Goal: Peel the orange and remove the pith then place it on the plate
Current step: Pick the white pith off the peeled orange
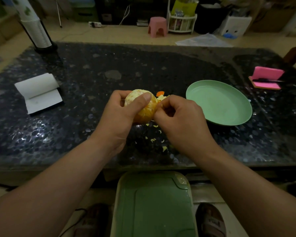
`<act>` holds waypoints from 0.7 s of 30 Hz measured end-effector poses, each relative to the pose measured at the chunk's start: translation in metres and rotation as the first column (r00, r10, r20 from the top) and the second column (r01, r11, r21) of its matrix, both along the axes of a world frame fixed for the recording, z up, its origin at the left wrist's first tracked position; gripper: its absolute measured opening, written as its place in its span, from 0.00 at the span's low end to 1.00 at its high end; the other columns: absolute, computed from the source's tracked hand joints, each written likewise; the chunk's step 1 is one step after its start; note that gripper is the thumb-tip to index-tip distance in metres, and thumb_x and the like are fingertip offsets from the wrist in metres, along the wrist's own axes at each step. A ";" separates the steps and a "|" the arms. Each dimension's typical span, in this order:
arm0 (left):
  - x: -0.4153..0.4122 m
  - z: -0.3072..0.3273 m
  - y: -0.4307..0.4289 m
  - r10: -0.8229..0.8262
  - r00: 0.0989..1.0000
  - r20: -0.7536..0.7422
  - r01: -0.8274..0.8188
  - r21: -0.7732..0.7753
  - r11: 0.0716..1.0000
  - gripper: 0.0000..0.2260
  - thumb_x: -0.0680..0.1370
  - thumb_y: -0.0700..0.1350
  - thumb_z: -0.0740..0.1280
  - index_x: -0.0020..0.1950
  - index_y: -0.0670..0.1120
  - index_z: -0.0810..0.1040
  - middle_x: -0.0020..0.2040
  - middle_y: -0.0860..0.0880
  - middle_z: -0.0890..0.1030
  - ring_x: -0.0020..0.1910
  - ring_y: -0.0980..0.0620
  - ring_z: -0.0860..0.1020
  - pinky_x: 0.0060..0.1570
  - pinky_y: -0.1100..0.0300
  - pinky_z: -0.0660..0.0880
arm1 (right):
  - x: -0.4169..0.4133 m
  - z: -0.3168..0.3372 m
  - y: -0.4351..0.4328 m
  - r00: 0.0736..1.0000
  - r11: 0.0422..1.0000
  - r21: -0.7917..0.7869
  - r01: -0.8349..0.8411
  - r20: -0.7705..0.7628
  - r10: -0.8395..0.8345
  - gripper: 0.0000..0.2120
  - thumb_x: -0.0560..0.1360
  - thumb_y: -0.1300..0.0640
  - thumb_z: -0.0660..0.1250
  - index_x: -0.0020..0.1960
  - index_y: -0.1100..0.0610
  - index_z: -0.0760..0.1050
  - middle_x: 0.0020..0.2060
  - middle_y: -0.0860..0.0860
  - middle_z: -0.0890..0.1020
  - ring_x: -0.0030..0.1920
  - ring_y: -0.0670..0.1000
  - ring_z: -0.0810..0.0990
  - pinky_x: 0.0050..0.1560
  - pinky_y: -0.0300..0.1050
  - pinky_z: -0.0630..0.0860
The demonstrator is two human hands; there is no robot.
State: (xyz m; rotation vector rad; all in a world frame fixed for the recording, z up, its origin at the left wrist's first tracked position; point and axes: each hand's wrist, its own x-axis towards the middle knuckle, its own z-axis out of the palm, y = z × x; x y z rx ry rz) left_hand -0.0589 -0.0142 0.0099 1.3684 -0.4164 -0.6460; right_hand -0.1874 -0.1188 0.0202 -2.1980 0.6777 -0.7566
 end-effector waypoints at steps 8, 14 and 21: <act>0.003 0.001 0.002 -0.003 0.999 0.049 0.002 0.017 1.000 0.28 0.72 0.56 0.80 0.66 0.47 0.75 0.61 0.44 0.84 0.56 0.44 0.86 0.53 0.45 0.85 | -0.002 0.001 0.000 0.999 0.998 0.046 -0.032 -0.016 0.033 0.04 0.80 0.54 0.72 0.47 0.50 0.83 0.33 0.42 0.81 0.35 0.42 0.79 0.35 0.32 0.70; -0.003 -0.004 0.003 0.010 0.976 0.219 -0.020 0.045 0.999 0.23 0.74 0.54 0.80 0.63 0.50 0.75 0.60 0.47 0.83 0.56 0.49 0.86 0.54 0.47 0.85 | 0.000 -0.003 0.002 1.000 1.000 0.014 0.017 0.003 -0.017 0.08 0.79 0.53 0.72 0.41 0.51 0.81 0.31 0.44 0.81 0.34 0.45 0.79 0.37 0.46 0.77; -0.006 -0.002 0.002 -0.004 0.996 0.091 0.002 0.024 1.000 0.27 0.71 0.56 0.81 0.64 0.48 0.76 0.61 0.45 0.84 0.56 0.47 0.86 0.55 0.45 0.85 | 0.001 -0.004 -0.001 0.999 0.999 0.035 0.037 0.032 -0.038 0.08 0.75 0.54 0.73 0.38 0.53 0.78 0.30 0.48 0.80 0.33 0.48 0.78 0.36 0.53 0.78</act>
